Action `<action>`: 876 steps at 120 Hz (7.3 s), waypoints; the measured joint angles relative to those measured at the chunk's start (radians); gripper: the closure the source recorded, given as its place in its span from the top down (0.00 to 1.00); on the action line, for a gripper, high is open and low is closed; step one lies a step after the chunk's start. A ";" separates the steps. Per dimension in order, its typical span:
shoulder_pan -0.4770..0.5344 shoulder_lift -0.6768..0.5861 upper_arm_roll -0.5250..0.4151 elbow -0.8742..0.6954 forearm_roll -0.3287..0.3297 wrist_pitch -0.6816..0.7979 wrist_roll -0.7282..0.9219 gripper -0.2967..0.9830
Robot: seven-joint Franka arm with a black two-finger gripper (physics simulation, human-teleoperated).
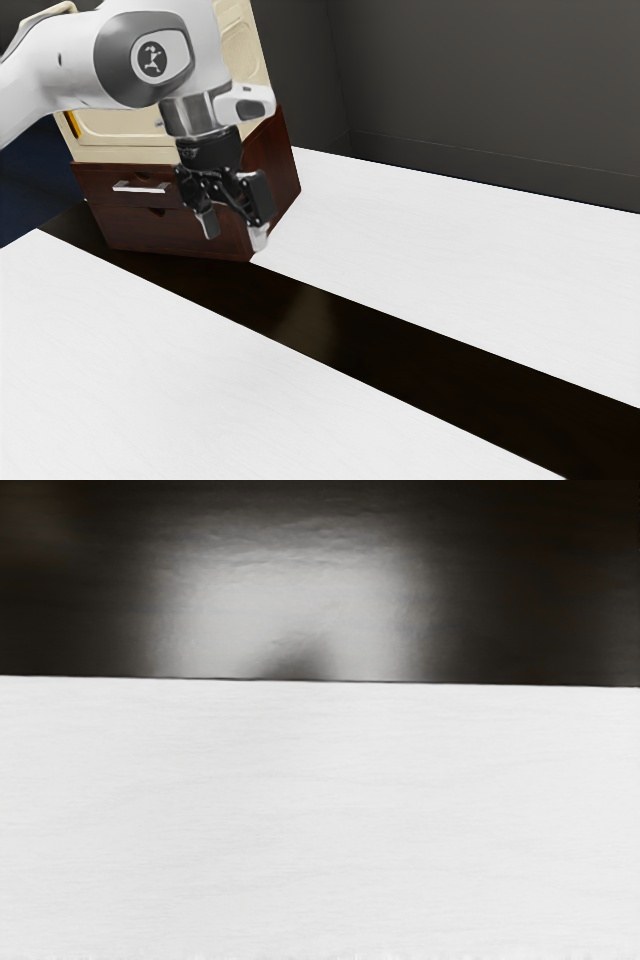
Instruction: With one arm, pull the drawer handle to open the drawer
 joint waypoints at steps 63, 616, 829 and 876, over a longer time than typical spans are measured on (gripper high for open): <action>0.002 -0.012 0.003 0.195 0.001 -0.119 0.018 0.77; 0.628 0.341 -0.075 0.124 -0.061 0.686 1.841 0.76; 0.699 -0.001 -0.107 -0.274 -0.086 0.523 1.781 0.67; 0.721 -0.203 -0.116 -0.410 -0.085 0.524 1.781 0.68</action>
